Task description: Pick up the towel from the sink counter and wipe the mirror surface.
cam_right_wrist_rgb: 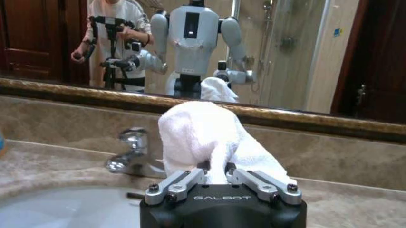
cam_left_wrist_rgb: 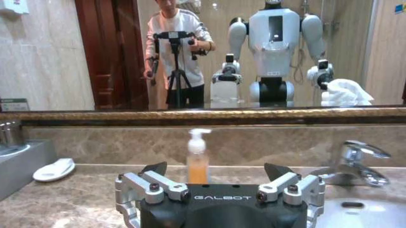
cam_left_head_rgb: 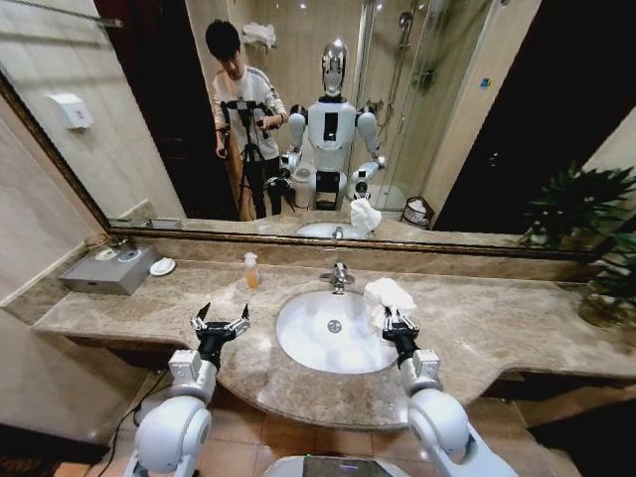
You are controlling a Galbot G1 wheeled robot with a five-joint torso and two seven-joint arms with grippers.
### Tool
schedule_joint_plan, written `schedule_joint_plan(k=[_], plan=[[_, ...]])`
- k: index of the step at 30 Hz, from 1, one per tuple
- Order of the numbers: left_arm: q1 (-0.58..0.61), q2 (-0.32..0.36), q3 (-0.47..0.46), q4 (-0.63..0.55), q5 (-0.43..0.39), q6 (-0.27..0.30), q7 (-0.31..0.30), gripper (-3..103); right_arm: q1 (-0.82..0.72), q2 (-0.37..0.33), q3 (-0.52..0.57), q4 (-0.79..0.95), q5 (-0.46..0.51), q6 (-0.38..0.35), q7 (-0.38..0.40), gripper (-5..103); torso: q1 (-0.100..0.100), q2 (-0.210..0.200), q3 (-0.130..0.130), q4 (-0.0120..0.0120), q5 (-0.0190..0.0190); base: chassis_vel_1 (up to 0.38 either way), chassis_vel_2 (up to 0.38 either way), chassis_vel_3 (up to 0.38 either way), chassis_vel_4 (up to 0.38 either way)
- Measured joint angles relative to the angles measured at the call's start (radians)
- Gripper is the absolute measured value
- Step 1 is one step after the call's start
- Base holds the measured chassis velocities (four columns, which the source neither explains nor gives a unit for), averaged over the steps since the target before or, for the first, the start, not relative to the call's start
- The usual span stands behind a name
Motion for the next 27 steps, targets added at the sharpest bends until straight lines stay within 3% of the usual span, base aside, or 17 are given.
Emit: schedule_joint_plan(k=[7,13,16,20,27], plan=[[0.0,0.0,0.0,0.0,0.0,0.0,0.0,100,0.02,-0.007,-0.038,-0.023,-0.052,0.014,-0.002,8,0.0,0.0,0.0,-0.0002,0.0003,-0.103,-0.158,0.104,0.137],[0.0,0.0,0.0,0.0,0.0,0.0,0.0,100,0.072,-0.05,-0.094,-0.042,-0.089,-0.025,-0.04,8,0.0,0.0,0.0,0.0001,0.0,-0.017,-0.018,0.014,0.014],[0.0,0.0,0.0,0.0,0.0,0.0,0.0,100,0.151,-0.112,-0.156,-0.029,-0.054,-0.076,-0.045,8,0.0,0.0,0.0,0.0003,-0.0002,0.0,0.0,0.0,0.0],[0.0,0.0,0.0,0.0,0.0,0.0,0.0,100,0.335,-0.206,-0.3,-0.057,0.049,-0.228,-0.072,8,0.0,0.0,0.0,0.0005,-0.0001,0.0,0.0,0.0,0.0],[0.0,0.0,0.0,0.0,0.0,0.0,0.0,100,0.513,-0.24,-0.437,-0.161,0.101,-0.377,-0.199,8,0.0,0.0,0.0,0.0,0.0,0.0,0.0,0.0,0.0]])
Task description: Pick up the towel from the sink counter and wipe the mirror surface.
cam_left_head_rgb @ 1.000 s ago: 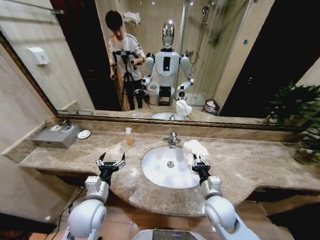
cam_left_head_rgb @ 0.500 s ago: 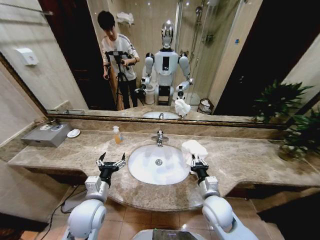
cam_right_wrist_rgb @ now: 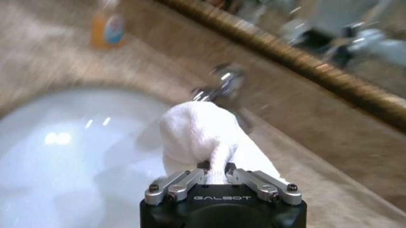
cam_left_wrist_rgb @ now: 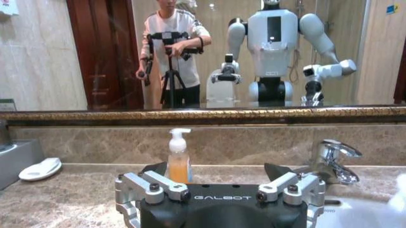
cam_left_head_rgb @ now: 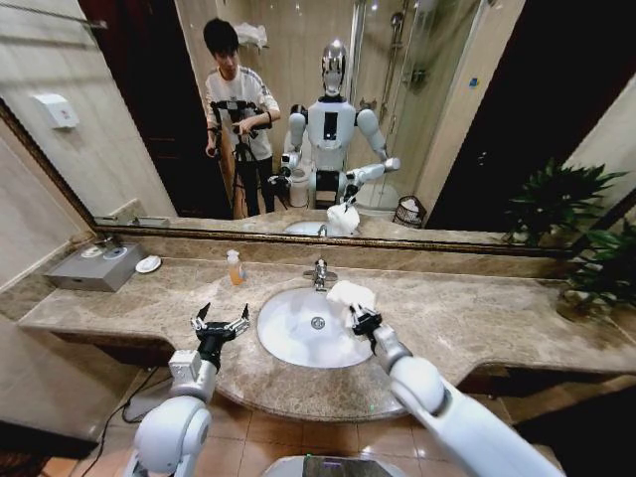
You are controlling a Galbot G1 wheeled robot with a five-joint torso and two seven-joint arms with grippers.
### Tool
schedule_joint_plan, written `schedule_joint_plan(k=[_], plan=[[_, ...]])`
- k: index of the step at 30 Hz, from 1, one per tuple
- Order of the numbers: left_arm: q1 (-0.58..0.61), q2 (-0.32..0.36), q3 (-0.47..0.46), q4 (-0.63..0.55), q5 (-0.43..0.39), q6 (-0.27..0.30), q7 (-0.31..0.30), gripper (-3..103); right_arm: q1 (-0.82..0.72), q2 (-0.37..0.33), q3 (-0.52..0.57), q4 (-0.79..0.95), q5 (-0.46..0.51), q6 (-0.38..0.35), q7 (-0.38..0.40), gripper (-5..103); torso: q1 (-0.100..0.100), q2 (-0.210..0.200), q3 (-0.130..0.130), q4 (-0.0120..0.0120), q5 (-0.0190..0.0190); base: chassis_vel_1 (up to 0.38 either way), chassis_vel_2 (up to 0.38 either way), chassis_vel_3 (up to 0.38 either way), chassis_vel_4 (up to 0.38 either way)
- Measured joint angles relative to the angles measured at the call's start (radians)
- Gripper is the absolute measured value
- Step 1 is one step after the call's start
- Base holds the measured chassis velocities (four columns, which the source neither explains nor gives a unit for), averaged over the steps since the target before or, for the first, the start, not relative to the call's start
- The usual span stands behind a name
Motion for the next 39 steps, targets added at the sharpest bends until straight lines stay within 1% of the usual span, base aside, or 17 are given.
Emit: schedule_joint_plan(k=[1,3,6,8,13,16,18,21,23,26,31,37,39], plan=[[0.0,0.0,0.0,0.0,0.0,0.0,0.0,100,0.034,-0.002,-0.031,-0.026,0.0,-0.017,-0.021,8,0.0,0.0,0.0,0.0004,0.0001,0.0,0.0,0.0,0.0],[0.0,0.0,0.0,0.0,0.0,0.0,0.0,100,0.052,-0.01,-0.053,-0.056,0.0,-0.037,-0.037,8,0.0,0.0,0.0,0.0006,0.0,0.0,0.0,0.0,0.0],[0.0,0.0,0.0,0.0,0.0,0.0,0.0,100,0.053,-0.017,-0.057,-0.075,-0.008,-0.044,-0.041,8,0.0,0.0,0.0,-0.0003,-0.0004,0.0,0.0,0.0,0.0],[0.0,0.0,0.0,0.0,0.0,0.0,0.0,100,0.089,0.0,-0.087,-0.132,-0.023,-0.046,-0.046,8,0.0,0.0,0.0,-0.0006,-0.0002,0.0,0.0,0.0,0.0],[0.0,0.0,0.0,0.0,0.0,0.0,0.0,100,0.155,0.039,-0.131,-0.24,-0.026,-0.009,-0.048,8,0.0,0.0,0.0,0.0006,0.0,0.0,0.0,0.0,0.0],[0.0,0.0,0.0,0.0,0.0,0.0,0.0,100,0.174,0.051,-0.137,-0.289,-0.02,0.012,-0.05,8,0.0,0.0,0.0,0.0004,-0.0003,0.0,0.0,0.0,0.0],[0.0,0.0,0.0,0.0,0.0,0.0,0.0,100,0.184,0.065,-0.136,-0.347,-0.015,0.063,-0.05,8,0.0,0.0,0.0,0.0,-0.0002,0.0,0.0,0.0,0.0],[0.0,0.0,0.0,0.0,0.0,0.0,0.0,100,0.184,0.072,-0.133,-0.382,0.0,0.082,-0.058,8,0.0,0.0,0.0,0.0001,-0.0002,0.0,0.0,0.0,0.0],[0.0,0.0,0.0,0.0,0.0,0.0,0.0,100,0.176,0.075,-0.133,-0.387,0.017,0.082,-0.06,8,0.0,0.0,0.0,0.0001,-0.0003,0.0,0.0,0.0,0.0],[0.0,0.0,0.0,0.0,0.0,0.0,0.0,100,0.138,0.086,-0.144,-0.378,0.068,0.067,-0.052,8,0.0,0.0,0.0,-0.0002,0.0,0.0,0.0,0.0,0.0],[0.0,0.0,0.0,0.0,0.0,0.0,0.0,100,0.112,0.094,-0.181,-0.34,0.083,0.062,-0.031,8,0.0,0.0,0.0,0.0,-0.0002,0.0,0.0,0.0,0.0],[0.0,0.0,0.0,0.0,0.0,0.0,0.0,100,0.14,0.116,-0.203,-0.332,0.104,0.046,-0.017,8,0.0,0.0,0.0,0.0001,-0.0002,0.0,0.0,0.0,0.0],[0.0,0.0,0.0,0.0,0.0,0.0,0.0,100,0.174,0.139,-0.196,-0.386,0.104,0.049,-0.015,8,0.0,0.0,0.0,0.0002,-0.0001,0.0,0.0,0.0,0.0]])
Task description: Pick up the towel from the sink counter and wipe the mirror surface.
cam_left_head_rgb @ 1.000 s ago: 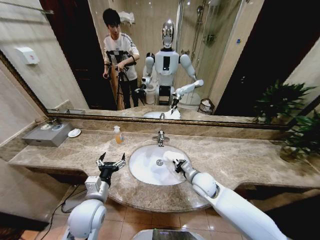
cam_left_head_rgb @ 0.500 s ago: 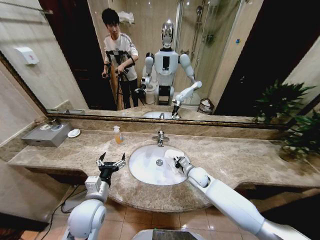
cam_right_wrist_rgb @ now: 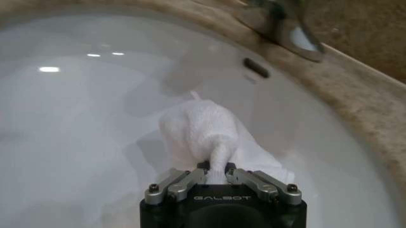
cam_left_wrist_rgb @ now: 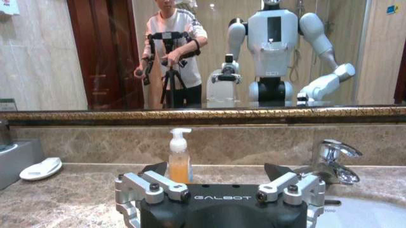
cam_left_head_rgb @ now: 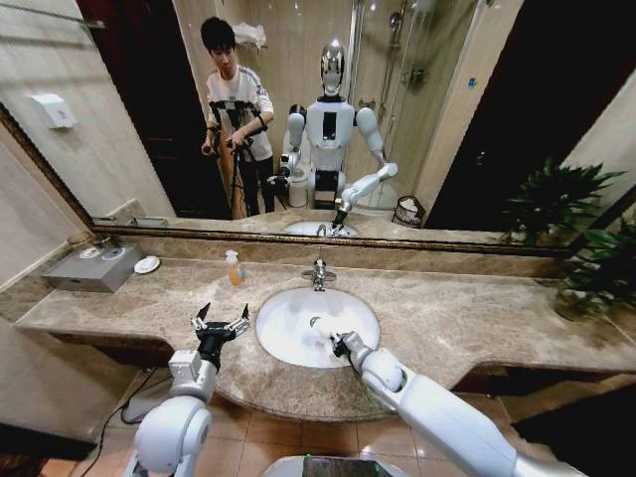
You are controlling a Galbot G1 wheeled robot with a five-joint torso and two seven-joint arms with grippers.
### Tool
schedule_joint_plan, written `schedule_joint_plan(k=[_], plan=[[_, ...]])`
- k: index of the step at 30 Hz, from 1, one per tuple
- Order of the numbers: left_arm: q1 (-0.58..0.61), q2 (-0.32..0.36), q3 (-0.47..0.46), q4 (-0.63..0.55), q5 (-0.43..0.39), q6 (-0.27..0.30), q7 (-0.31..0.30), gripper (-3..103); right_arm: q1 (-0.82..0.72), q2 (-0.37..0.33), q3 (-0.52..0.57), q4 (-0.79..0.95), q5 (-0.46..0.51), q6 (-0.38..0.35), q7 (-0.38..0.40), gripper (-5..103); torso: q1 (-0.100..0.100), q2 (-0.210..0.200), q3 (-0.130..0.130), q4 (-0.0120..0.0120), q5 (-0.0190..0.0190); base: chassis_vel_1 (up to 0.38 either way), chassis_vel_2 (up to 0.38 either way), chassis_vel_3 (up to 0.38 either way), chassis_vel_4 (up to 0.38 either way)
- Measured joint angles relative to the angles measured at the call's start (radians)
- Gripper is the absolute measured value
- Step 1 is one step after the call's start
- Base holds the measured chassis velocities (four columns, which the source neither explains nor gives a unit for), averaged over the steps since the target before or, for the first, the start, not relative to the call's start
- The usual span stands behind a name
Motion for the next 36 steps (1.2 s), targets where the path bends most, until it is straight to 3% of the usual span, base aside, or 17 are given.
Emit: schedule_joint_plan(k=[8,17,25,36], plan=[[0.0,0.0,0.0,0.0,0.0,0.0,0.0,100,0.077,0.075,0.026,-0.155,-0.028,0.095,0.034,8,0.0,0.0,0.0,0.0,0.0,0.0,0.0,0.0,0.0],[0.0,0.0,0.0,0.0,0.0,0.0,0.0,100,0.03,0.078,-0.044,-0.128,-0.019,0.081,0.058,8,0.0,0.0,0.0,-0.0002,0.0002,0.0,0.0,0.0,0.0],[0.0,0.0,0.0,0.0,0.0,0.0,0.0,100,0.017,0.017,-0.106,0.006,0.089,0.009,0.109,8,0.0,0.0,0.0,-0.0004,0.0,0.0,0.0,0.0,0.0],[0.0,0.0,0.0,0.0,0.0,0.0,0.0,100,0.116,0.102,-0.02,-0.205,0.063,0.059,0.115,8,0.0,0.0,0.0,0.0,0.0001,0.0,0.0,0.0,0.0]])
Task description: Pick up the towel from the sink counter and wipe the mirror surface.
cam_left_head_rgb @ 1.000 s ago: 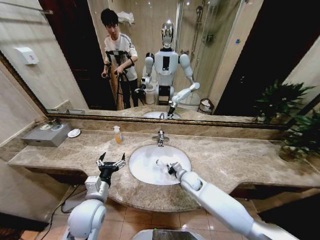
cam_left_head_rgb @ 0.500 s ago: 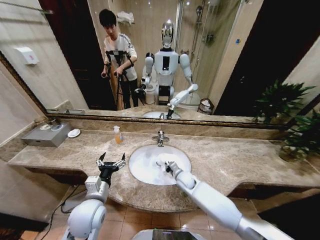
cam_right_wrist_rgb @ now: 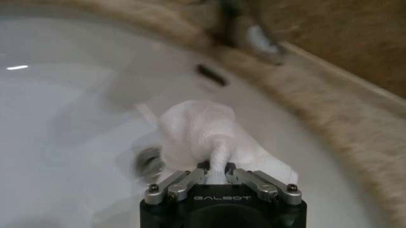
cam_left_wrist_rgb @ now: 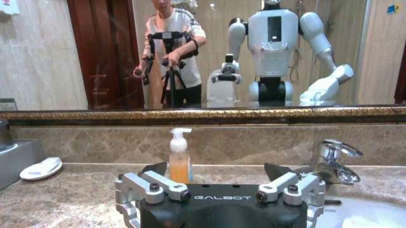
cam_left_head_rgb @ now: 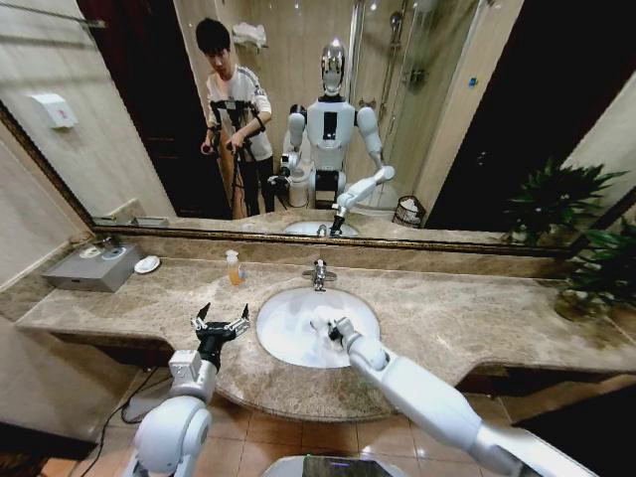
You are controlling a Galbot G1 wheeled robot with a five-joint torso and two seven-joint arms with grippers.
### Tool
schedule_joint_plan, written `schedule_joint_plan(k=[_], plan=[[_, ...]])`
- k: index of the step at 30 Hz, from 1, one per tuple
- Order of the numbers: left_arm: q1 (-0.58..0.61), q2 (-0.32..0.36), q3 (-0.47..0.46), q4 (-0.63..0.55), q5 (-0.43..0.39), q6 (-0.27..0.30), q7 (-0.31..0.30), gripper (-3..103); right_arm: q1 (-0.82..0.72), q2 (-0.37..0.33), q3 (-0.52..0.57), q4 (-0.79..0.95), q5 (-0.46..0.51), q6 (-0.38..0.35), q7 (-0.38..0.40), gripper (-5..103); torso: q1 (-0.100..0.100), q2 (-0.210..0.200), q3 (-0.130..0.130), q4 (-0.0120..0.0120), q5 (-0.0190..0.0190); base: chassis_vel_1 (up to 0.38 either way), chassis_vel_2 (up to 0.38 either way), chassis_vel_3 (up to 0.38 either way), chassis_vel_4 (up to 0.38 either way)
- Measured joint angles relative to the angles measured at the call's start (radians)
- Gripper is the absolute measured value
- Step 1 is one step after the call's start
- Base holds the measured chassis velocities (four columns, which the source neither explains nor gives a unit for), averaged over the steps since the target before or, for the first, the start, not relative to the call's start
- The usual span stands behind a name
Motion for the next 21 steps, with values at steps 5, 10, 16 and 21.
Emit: schedule_joint_plan(k=[5,10,16,21], plan=[[0.0,0.0,0.0,0.0,0.0,0.0,0.0,100,-0.022,-0.027,0.009,0.031,-0.001,-0.006,-0.022,8,0.0,0.0,0.0,-0.0003,-0.0002,0.0,0.0,0.0,0.0],[0.0,0.0,0.0,0.0,0.0,0.0,0.0,100,-0.081,-0.053,-0.02,0.1,0.002,-0.021,-0.035,8,0.0,0.0,0.0,-0.0004,-0.0001,0.0,0.0,0.0,0.0],[0.0,0.0,0.0,0.0,0.0,0.0,0.0,100,-0.107,-0.102,-0.082,0.233,0.044,-0.051,-0.008,8,0.0,0.0,0.0,-0.0003,-0.0001,0.0,0.0,0.0,0.0],[0.0,0.0,0.0,0.0,0.0,0.0,0.0,100,-0.044,-0.072,-0.086,0.161,0.042,-0.041,-0.02,8,0.0,0.0,0.0,0.0,0.0001,0.0,0.0,0.0,0.0]])
